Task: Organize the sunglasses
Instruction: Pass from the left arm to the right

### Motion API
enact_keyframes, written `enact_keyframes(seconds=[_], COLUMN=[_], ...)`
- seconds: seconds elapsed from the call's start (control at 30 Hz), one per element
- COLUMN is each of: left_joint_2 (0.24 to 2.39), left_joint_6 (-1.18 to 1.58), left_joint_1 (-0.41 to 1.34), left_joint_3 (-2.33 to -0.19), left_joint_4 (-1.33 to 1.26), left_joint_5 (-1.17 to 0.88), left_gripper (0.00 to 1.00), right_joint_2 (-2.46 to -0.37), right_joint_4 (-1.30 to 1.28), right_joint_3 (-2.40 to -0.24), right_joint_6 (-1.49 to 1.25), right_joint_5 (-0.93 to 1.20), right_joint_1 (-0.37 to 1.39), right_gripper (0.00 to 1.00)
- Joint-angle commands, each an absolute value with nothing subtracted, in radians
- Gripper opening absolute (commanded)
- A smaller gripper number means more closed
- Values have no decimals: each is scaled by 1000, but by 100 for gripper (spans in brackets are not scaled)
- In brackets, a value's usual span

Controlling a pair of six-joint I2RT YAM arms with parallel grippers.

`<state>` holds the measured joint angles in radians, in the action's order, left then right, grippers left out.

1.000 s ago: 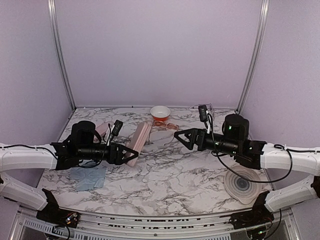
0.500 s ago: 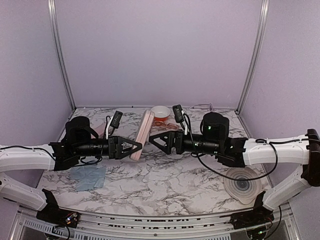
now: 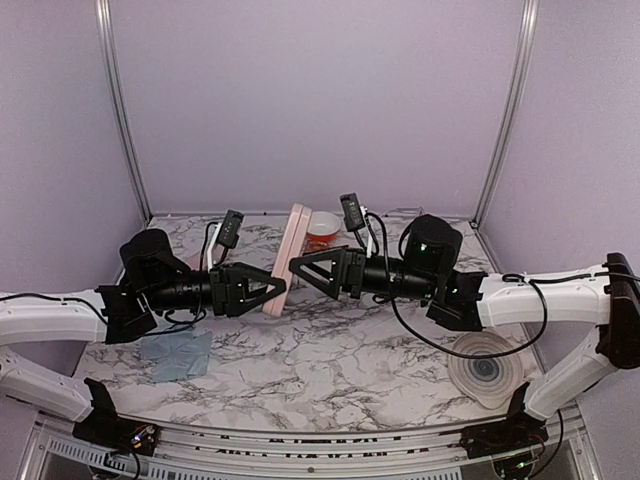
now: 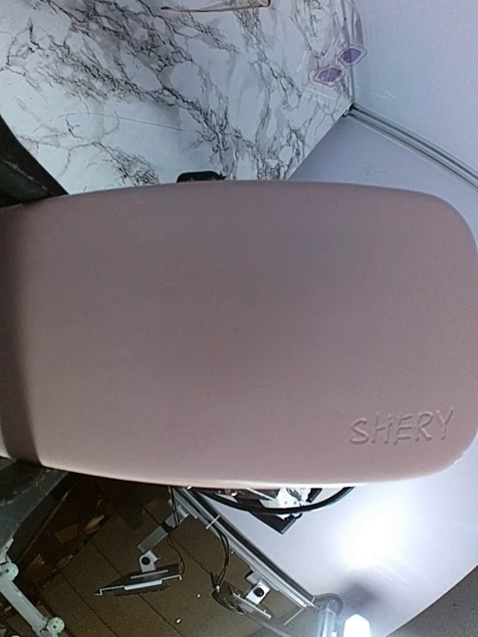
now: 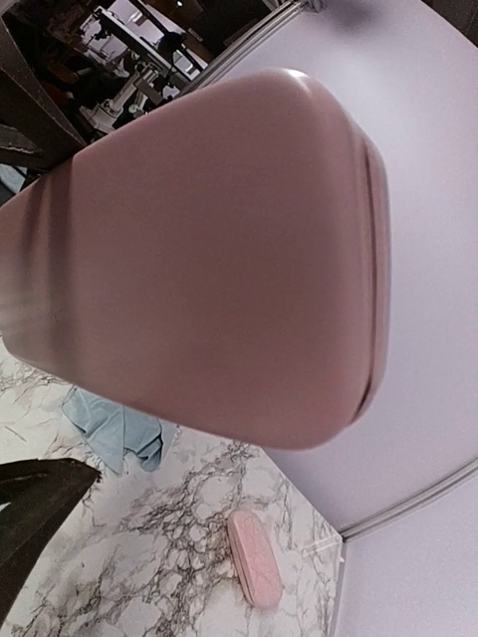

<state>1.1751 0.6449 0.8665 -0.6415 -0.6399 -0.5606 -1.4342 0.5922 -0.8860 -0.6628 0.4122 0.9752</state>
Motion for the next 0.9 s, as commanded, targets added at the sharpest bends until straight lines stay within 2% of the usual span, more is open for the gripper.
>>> enact_keyframes(seconds=[0.0,0.17,0.33,0.5,0.63,0.7,0.87], left_joint_2=[1160,1177,1184,1183,1178,1172,1145], left_joint_6=[642,642,635,621,610,606,579], left_joint_1=[884,905,936,952,952,951,952], left_joint_3=[-683,-688,-666,-651,-640,-633,-601], left_joint_4=[-728,-728,-728,-728,-728,-727,-728], left_joint_5=[-585,-577,-572,-554,-554,-553,-533], left_gripper=[40,40,40,40,41,46,70], right_joint_2=[-1431,-1439,-1429,-1433,-1428,-1420,-1399], right_joint_4=[657,709,769,752,744,733,675], right_joint_3=[-928,-925,-895,-895,-886,-880,-880], right_joint_6=[-657,-691,-726,-724,-729,-728,-711], right_joint_5=[472,514,536,547,553,552,536], right_joint_1=[980,980,980,980,980,980,980], right_gripper=[97,87,67,44,36,35,34])
